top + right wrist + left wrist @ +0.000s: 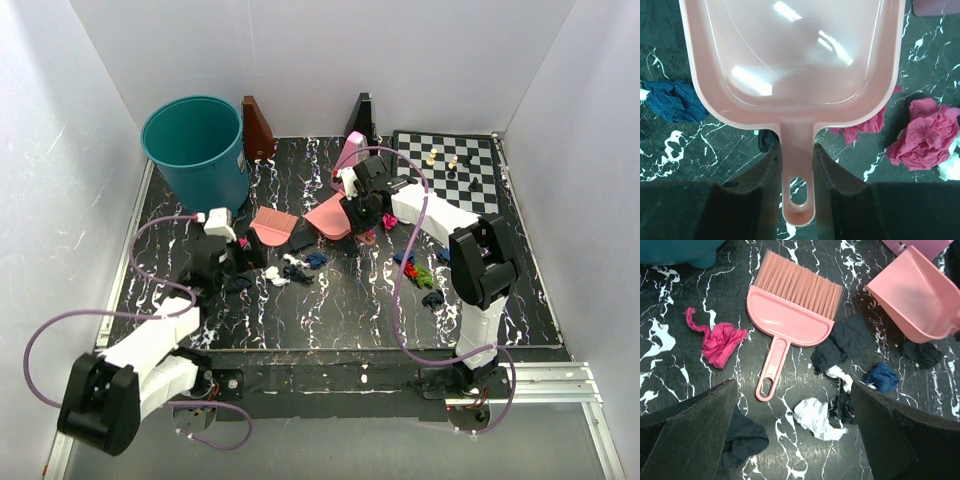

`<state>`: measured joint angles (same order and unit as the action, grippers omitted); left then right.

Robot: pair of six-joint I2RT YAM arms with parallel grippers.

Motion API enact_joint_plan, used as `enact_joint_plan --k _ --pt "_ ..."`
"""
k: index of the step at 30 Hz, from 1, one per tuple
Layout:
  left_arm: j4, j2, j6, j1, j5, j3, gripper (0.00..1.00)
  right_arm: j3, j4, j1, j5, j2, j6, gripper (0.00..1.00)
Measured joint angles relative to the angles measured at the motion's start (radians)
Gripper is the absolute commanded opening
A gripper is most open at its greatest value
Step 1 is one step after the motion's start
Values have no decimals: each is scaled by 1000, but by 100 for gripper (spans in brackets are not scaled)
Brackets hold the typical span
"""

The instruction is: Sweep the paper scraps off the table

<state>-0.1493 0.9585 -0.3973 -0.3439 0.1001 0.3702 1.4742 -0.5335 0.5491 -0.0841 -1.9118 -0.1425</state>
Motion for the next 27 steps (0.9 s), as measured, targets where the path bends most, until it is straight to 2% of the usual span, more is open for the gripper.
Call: enact_joint_plan --k 2,6,9,18,23,27 --pt "48 71 15 -11 16 70 98 0 -9 0 7 0 26 29" --pt "143 167 60 -35 49 185 97 0 -26 -2 18 0 75 53" --pt "195 225 102 -51 77 238 94 0 -26 -5 16 0 106 61" --pt "338 466 202 -63 87 383 81 -15 -6 -6 32 15 185 70" --pt "392 579 235 -64 83 453 63 -99 39 -6 51 132 208 71" --pt "425 642 254 -64 80 497 61 -115 67 -6 51 196 219 71"
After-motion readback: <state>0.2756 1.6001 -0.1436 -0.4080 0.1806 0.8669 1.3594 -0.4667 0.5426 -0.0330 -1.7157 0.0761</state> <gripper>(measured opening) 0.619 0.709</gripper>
